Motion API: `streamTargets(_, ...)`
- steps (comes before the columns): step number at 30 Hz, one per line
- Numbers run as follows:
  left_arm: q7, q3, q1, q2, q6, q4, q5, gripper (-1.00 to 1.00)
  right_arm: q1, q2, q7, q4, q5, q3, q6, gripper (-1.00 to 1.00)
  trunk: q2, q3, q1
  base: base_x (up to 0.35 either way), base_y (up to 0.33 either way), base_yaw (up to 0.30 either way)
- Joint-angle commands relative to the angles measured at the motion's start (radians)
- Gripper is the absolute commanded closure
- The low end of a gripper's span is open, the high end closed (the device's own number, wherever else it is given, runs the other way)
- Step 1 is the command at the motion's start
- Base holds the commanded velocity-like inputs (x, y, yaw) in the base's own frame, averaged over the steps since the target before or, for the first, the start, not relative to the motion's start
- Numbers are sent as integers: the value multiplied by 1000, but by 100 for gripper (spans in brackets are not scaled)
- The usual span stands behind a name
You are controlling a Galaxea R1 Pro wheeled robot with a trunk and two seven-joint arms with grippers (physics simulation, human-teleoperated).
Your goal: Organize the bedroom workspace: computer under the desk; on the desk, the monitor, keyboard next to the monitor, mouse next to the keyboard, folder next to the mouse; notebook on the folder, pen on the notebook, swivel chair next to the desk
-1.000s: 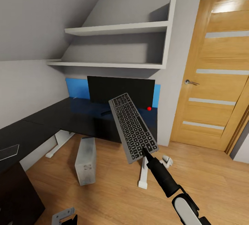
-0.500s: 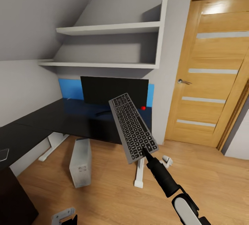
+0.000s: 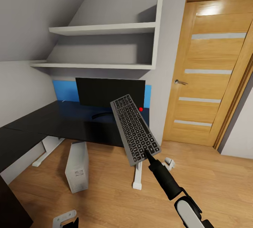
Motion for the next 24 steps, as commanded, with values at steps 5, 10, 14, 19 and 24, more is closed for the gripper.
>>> streamTargets(5,4,0,0,-1,5,-2,11,-100,-1,9,-26,2,-12,3,-20,100,-1,-1,0,0,0,-1)
streamTargets(10,4,1,0,-1,5,-2,11,-100,-1,31,-34,3,-14,3,-88,100,-1,-1,0,0,0,0)
streamTargets(14,4,0,0,-1,5,-2,11,-100,-1,40,-35,4,-14,3,-131,100,-1,-1,0,0,0,0)
streamTargets(19,4,0,0,-1,5,-2,11,-100,-1,43,-34,3,-14,4,-151,100,-1,-1,0,0,0,0)
streamTargets(24,4,0,0,-1,5,-2,11,-100,-1,45,-36,3,-13,3,-164,100,-1,-1,0,0,0,0)
